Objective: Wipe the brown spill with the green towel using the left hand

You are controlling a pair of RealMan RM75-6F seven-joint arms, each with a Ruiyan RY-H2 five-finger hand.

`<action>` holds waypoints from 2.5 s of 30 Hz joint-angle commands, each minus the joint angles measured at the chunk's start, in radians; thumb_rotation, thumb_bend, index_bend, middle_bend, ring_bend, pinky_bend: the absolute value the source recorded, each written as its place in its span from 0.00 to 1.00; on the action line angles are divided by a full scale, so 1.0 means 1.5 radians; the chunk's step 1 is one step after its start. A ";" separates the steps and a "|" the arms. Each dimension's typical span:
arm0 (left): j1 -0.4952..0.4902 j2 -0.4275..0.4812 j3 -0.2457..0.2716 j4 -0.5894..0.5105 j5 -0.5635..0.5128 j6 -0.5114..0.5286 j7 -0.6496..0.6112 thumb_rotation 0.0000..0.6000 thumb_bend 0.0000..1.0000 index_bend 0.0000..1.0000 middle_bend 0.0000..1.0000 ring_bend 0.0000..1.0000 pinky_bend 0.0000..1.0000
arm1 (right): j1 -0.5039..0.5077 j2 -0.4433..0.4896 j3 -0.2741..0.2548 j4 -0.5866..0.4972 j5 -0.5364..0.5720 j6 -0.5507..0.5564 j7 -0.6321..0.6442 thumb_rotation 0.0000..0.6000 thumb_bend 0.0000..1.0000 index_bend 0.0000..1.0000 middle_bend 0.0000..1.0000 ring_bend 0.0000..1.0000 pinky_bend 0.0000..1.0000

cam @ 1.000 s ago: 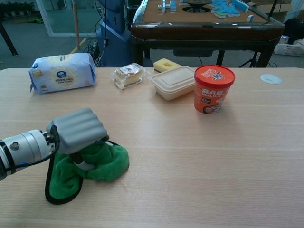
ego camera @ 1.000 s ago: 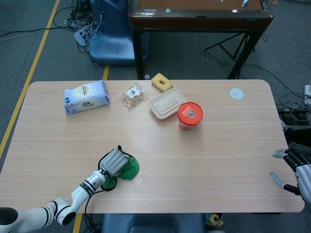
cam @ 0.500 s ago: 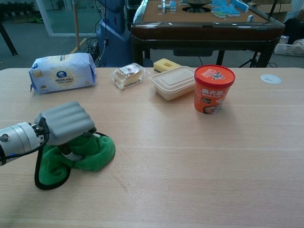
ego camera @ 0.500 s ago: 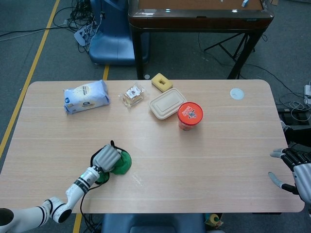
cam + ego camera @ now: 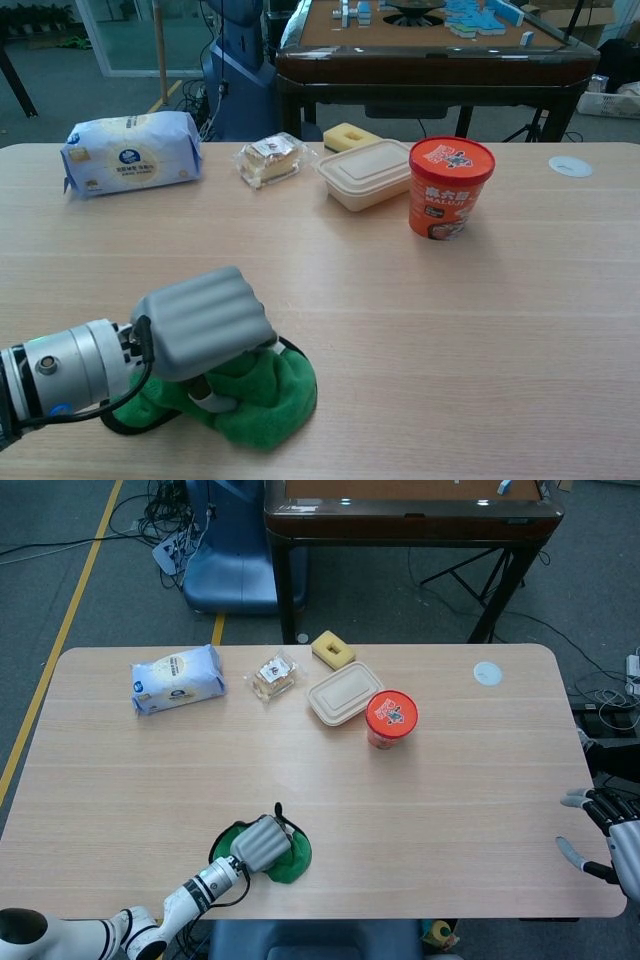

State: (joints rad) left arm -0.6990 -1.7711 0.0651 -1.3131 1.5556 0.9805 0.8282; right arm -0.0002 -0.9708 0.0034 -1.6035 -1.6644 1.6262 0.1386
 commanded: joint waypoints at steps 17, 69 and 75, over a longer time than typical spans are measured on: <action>-0.001 -0.057 -0.083 0.125 -0.074 0.003 0.092 1.00 0.14 0.58 0.63 0.61 0.88 | -0.006 0.003 0.000 -0.008 -0.005 0.011 -0.007 1.00 0.33 0.34 0.32 0.25 0.32; 0.166 0.275 -0.151 -0.167 -0.210 0.190 -0.275 1.00 0.07 0.00 0.00 0.00 0.25 | 0.039 -0.002 -0.003 -0.005 -0.018 -0.059 -0.004 1.00 0.33 0.34 0.32 0.25 0.32; 0.234 0.317 -0.102 -0.207 -0.171 0.263 -0.292 1.00 0.07 0.00 0.00 0.01 0.25 | 0.051 -0.010 -0.009 -0.002 -0.037 -0.067 0.000 1.00 0.33 0.34 0.32 0.25 0.32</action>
State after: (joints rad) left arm -0.3796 -1.3194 -0.1154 -1.5997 1.2764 1.3399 0.4041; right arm 0.0746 -0.9841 -0.0088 -1.6069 -1.7191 1.5270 0.1373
